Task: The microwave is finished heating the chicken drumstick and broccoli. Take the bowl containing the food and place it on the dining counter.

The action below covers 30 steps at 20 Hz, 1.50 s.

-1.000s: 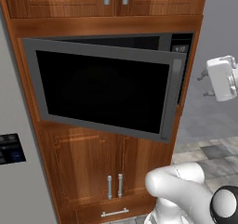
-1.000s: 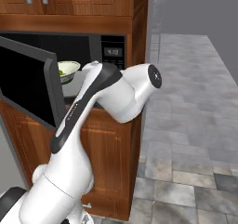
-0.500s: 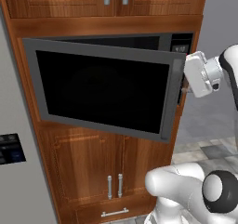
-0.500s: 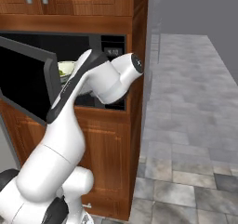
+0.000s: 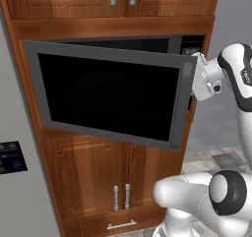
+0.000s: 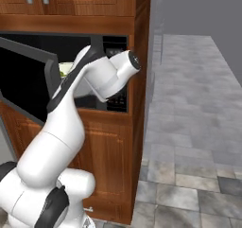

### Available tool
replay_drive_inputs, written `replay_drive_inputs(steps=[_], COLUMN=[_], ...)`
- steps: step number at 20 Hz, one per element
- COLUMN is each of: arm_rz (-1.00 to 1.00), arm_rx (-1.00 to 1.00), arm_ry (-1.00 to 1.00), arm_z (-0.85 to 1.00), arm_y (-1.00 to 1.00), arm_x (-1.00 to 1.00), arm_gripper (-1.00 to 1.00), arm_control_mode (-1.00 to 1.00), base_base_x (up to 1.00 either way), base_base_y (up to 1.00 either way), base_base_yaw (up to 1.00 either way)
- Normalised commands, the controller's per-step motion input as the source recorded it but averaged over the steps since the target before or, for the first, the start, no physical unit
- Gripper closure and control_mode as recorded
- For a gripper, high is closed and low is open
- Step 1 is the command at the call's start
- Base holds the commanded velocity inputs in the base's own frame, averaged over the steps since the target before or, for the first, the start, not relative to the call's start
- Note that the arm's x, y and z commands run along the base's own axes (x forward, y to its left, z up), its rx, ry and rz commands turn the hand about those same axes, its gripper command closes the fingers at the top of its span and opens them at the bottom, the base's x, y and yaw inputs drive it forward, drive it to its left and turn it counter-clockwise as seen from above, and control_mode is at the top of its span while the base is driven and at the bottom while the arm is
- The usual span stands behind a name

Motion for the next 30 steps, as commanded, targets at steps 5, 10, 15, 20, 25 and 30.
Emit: replay_drive_inputs(steps=[5, 10, 15, 20, 25, 30], arm_rz=[0.0, -0.01, 0.05, 0.16, 0.16, 0.08], arm_rx=[0.0, 0.0, 0.05, 0.02, 0.0, 0.0], arm_ry=[0.0, 0.0, 0.01, 0.0, 0.0, -0.01], arm_z=[0.0, 0.0, 0.13, 0.16, 0.0, 0.0], arm_y=[0.49, 0.07, 0.14, 0.86, 1.0, 1.0], arm_x=[-0.17, -0.05, -0.64, -0.98, -0.86, -0.86], arm_gripper=[-1.0, -1.0, -1.0, -1.0, -1.0, -1.0], arm_control_mode=[-1.0, -1.0, -1.0, -1.0, -1.0, -1.0], base_base_x=[0.0, 0.0, 0.0, 0.0, 0.0, 0.0], base_base_y=[0.0, 0.0, 0.0, 0.0, 0.0, 0.0], base_base_yaw=[0.0, 0.0, 0.0, 0.0, 0.0, 0.0])
